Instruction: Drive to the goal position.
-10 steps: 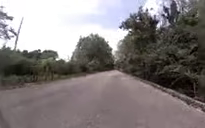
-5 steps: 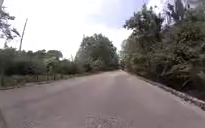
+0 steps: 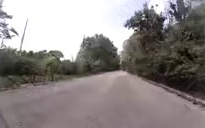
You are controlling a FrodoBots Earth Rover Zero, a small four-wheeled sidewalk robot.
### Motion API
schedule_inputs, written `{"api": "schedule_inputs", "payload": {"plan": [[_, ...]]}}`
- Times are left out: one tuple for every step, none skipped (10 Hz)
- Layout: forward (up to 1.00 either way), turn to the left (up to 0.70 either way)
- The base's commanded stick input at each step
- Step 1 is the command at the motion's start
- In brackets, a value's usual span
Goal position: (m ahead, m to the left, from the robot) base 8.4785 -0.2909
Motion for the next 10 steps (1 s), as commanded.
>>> {"api": "schedule_inputs", "payload": {"plan": [[0.50,0.00],[0.50,0.00],[0.50,0.00],[0.50,0.00],[0.50,0.00],[0.50,0.00],[0.50,0.00],[0.50,0.00],[0.50,0.00],[0.50,0.00]]}}
